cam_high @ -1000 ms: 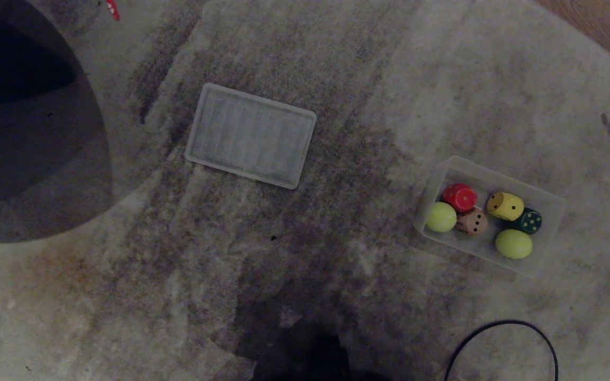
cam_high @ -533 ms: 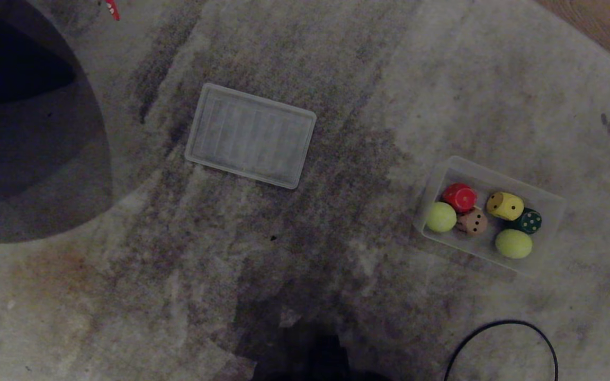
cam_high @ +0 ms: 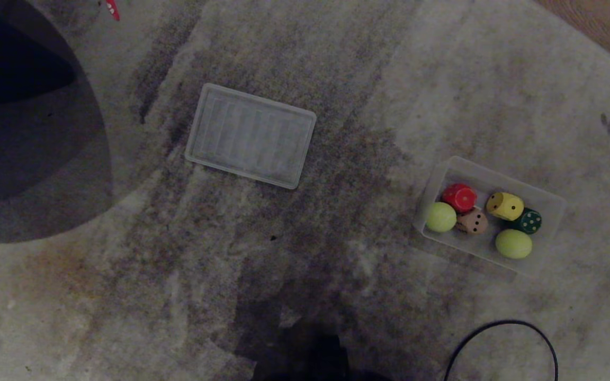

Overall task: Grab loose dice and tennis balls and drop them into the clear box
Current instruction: Close the lid

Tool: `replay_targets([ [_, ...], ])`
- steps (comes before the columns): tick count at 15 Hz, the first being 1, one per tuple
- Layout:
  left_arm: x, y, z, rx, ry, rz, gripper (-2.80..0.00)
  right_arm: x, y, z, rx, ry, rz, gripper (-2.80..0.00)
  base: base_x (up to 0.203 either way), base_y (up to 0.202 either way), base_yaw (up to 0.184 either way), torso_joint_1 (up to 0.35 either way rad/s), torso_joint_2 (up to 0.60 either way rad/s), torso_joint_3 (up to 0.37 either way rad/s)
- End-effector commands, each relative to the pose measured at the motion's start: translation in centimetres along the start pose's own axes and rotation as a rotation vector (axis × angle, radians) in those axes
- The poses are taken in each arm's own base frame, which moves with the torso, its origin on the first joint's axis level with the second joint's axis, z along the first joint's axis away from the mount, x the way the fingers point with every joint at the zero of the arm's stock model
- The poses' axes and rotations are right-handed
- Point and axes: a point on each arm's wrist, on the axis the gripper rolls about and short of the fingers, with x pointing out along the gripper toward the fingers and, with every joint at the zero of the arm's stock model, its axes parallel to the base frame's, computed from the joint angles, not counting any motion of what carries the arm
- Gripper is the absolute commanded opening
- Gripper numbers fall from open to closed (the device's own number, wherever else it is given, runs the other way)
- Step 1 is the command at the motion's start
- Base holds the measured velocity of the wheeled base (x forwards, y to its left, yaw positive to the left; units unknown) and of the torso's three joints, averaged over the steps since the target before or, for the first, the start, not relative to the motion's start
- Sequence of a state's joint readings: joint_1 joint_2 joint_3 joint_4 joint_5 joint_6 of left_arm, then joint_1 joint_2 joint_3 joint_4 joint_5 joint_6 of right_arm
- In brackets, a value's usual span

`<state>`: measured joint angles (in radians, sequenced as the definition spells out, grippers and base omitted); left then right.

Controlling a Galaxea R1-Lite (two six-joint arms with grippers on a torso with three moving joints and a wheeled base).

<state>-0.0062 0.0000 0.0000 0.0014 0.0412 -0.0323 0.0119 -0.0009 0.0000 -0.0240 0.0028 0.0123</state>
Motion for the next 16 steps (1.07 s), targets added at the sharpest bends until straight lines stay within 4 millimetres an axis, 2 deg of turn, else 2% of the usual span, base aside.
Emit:
replay_targets([
  [1,0.02,0.01,-0.02,-0.009,0.002,0.003,-2.80,0.09,0.00,-0.29,0.000,0.013,0.001,-2.80,0.000,0.000,0.000,0.003,0.01,0.033],
  [16,0.02,0.01,-0.02,-0.020,0.001,0.006,-2.80,0.09,0.00,-0.29,0.000,0.013,0.001,-2.80,0.000,0.000,0.000,0.002,0.00,0.191],
])
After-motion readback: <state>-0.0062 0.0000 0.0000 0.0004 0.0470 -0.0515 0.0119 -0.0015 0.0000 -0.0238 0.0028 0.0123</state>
